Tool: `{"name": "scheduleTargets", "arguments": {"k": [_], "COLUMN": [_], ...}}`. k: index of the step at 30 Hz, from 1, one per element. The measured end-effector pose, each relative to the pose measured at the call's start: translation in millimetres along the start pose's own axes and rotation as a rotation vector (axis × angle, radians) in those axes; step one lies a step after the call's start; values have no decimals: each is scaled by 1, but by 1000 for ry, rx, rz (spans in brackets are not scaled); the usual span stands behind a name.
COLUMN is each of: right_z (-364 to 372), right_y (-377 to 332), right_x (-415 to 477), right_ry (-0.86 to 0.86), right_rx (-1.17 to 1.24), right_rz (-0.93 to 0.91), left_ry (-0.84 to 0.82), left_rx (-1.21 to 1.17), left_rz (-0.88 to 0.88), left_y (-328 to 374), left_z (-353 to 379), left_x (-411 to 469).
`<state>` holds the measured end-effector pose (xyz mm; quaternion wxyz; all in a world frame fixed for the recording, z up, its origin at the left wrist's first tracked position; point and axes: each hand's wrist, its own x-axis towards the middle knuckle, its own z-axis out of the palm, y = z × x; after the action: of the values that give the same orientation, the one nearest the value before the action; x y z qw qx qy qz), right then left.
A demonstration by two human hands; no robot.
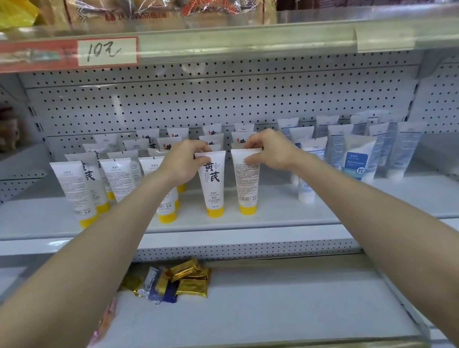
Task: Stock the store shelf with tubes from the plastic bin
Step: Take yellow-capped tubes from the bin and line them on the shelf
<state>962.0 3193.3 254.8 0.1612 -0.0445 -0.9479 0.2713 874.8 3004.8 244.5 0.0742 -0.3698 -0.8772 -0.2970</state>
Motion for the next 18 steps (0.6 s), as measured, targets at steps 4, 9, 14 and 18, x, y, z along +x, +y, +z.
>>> {"name": "scheduleTargets", "arguments": {"k": [4,9,14,18], "right_z": [-4,-14,-29,-35], "right_y": [-5,-14,-28,-40], "right_x": [-1,-7,-24,-40], "right_ry": [23,57,47,36], "right_rx": [-13,-46,-79,-93], "right_rz": [-6,-37,-39,-44], "left_ry": [-2,7,39,21], "left_rx": [-7,-63,-49,-44], "left_rz": [-24,-31,7,38], "left_y": [4,13,27,35], "left_z": [-2,-11,-22,-28], "left_x": [-3,-8,-21,-40]}}
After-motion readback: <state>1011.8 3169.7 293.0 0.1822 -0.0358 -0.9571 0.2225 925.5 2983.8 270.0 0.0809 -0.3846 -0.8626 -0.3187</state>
